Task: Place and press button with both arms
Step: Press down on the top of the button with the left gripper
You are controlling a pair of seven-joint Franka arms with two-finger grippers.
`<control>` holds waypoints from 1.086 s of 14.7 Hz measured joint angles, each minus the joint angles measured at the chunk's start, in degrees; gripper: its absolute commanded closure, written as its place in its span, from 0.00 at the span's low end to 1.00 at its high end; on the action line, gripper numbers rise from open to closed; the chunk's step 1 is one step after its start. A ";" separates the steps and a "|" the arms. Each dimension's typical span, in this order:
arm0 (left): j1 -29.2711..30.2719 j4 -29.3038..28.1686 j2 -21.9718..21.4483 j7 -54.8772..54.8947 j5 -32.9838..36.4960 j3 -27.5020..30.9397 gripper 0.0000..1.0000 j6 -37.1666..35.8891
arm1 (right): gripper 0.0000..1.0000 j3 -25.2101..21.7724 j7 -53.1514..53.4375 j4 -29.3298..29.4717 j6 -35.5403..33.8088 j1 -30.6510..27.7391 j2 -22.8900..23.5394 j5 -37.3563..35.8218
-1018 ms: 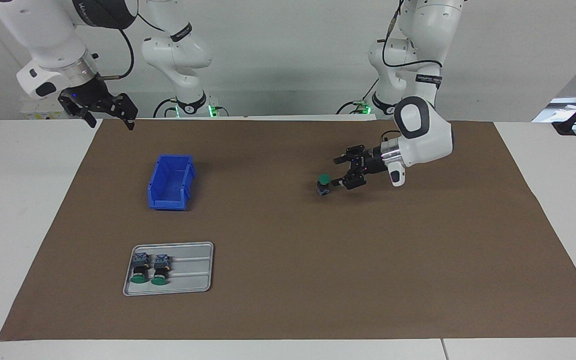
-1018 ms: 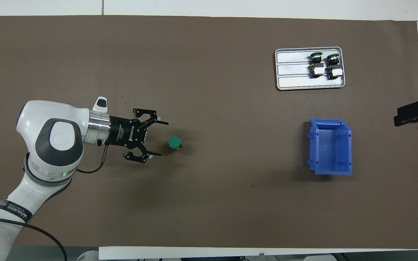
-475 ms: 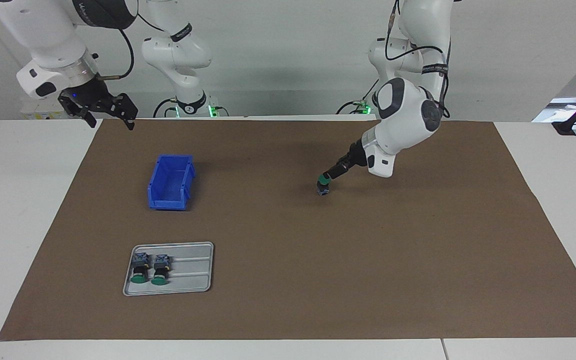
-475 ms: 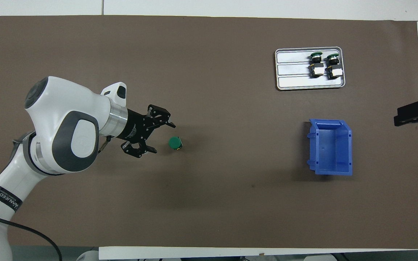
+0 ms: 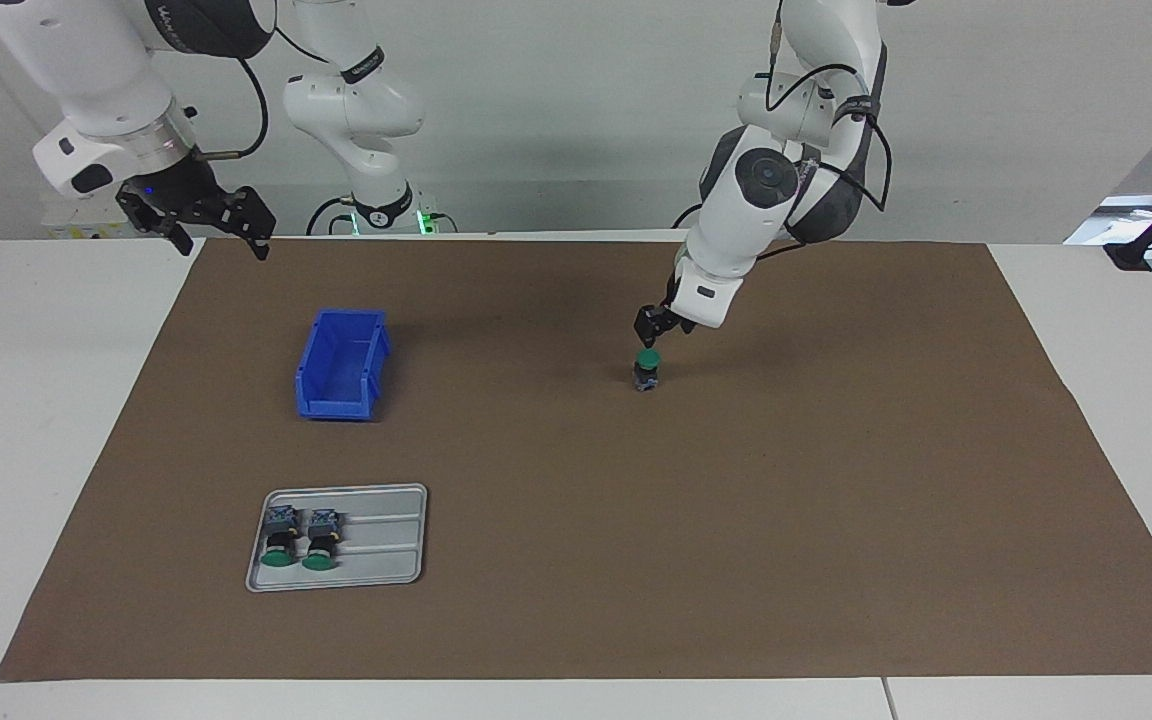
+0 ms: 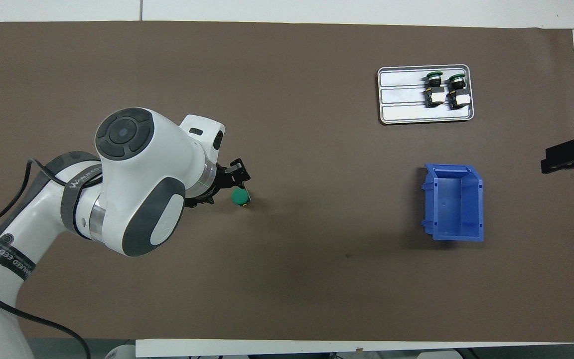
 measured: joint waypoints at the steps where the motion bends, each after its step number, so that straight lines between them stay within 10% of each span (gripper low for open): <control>1: -0.21 0.53 0.39 0.07 0.60 0.00 0.79 0.00 | 0.00 0.00 0.00 0.00 0.00 0.00 0.00 0.00; 16: -2.28 2.00 5.14 4.98 2.34 -0.05 0.98 -0.65 | 0.00 0.00 0.00 0.00 0.00 0.00 0.00 0.00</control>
